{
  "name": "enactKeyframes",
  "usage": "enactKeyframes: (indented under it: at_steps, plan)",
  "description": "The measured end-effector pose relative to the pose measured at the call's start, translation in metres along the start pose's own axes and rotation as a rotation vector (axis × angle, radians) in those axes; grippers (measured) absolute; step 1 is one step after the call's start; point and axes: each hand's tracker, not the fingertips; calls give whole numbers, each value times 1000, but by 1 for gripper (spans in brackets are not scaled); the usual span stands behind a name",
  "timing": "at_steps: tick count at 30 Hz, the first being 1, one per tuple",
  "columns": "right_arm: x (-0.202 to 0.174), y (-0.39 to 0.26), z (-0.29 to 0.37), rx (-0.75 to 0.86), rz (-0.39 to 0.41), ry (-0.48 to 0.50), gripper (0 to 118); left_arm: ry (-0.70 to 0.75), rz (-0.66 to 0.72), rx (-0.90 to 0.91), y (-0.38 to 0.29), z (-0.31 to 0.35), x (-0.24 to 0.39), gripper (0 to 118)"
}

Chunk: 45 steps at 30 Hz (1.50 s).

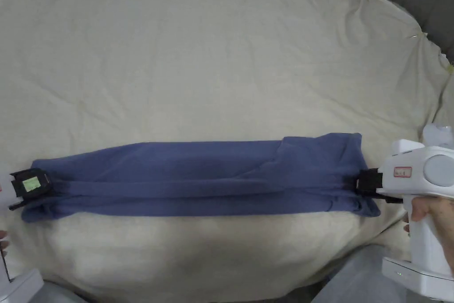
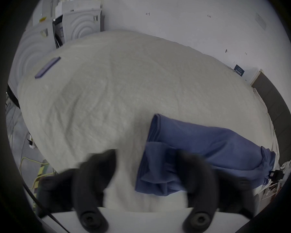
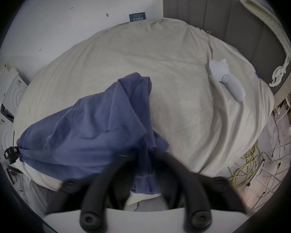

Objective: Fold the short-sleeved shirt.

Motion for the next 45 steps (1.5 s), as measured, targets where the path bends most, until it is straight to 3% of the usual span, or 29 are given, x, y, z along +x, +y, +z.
enactKeyframes:
  at_steps: [1,2,3,4,7,11,16,18,22,25,27,28,30,31,32,34,35,36,45]
  plan:
    - [1,2,8,29,22,-6,52,-8,-5,40,4,6,-2,103]
    - [1,5,17,73,39,-16,85,-14,-9,98,8,16,-2,116]
    - [0,7,28,126,63,-27,99,-8,-17,144,13,25,-1,118]
    - [2,13,38,190,83,-41,103,3,-37,188,19,35,2,118]
    - [-8,25,75,361,113,-82,103,30,-135,318,33,59,17,118]
    - [-32,25,123,606,100,-27,103,59,-271,530,33,85,51,118]
    - [-60,14,132,801,137,6,104,27,-336,627,18,94,82,118]
    - [-72,4,132,840,168,-9,105,-7,-334,636,10,94,89,118]
    - [-86,-13,124,853,170,53,106,-30,-337,658,-10,94,101,115]
    - [-76,-17,103,846,155,73,106,-64,-368,659,-24,95,106,96]
    - [-78,-21,101,856,146,77,105,-76,-375,655,-30,94,107,71]
    - [-95,-26,115,863,150,80,105,-82,-370,654,-32,94,107,62]
    - [-96,-26,115,851,156,84,105,-97,-363,647,-34,94,108,57]
    - [-95,-28,115,840,161,110,103,-110,-361,643,-36,93,108,42]
    - [-96,-29,116,837,159,127,88,-109,-362,643,-37,93,108,24]
    - [-97,-30,115,829,160,119,42,-108,-362,648,-39,95,110,6]
    - [-98,-31,114,831,160,109,13,-121,-343,653,-39,96,108,0]
    - [-97,-31,114,834,156,107,2,-129,-330,651,-39,98,106,0]
    - [-94,-35,108,805,135,111,0,-132,-285,622,-36,100,105,0]
